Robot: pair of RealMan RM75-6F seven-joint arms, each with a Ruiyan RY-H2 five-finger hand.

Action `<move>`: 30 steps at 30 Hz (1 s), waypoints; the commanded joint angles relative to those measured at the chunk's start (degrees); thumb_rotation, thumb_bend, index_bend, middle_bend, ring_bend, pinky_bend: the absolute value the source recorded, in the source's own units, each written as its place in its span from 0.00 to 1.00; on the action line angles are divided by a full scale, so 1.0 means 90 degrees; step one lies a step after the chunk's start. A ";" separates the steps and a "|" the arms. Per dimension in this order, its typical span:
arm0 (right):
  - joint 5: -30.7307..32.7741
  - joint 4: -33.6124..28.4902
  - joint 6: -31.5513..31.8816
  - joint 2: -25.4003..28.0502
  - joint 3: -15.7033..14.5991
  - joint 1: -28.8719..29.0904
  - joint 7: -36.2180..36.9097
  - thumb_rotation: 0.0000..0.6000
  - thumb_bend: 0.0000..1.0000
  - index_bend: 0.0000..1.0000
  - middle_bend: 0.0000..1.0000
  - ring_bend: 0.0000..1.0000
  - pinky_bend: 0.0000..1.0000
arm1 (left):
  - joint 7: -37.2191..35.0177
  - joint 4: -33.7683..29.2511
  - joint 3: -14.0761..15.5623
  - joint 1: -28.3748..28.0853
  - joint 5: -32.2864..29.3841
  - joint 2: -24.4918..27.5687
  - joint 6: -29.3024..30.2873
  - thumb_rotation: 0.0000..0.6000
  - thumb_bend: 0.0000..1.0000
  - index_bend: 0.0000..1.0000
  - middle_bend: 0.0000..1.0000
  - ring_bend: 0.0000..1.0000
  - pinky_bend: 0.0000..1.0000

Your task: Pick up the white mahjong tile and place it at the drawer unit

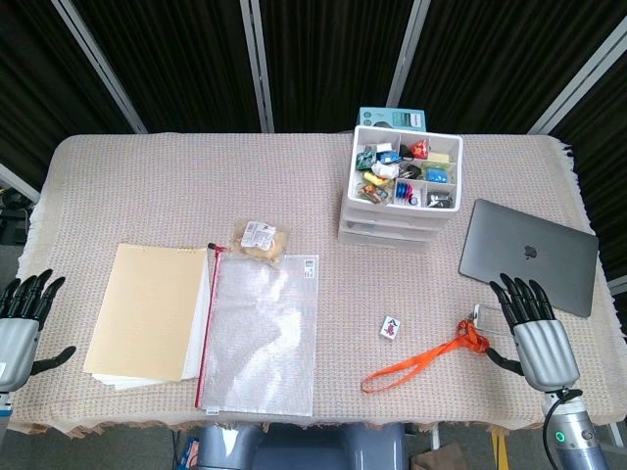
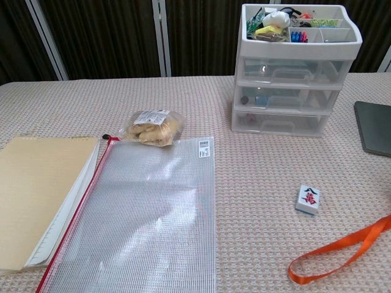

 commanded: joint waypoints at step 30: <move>0.0057 -0.0401 -0.0113 0.0129 -0.0049 -0.0011 0.0182 1.00 0.06 0.05 0.02 0.01 0.02 | -0.0013 -0.0025 0.0007 0.0014 0.0028 -0.0007 0.0041 1.00 0.15 0.06 0.00 0.00 0.00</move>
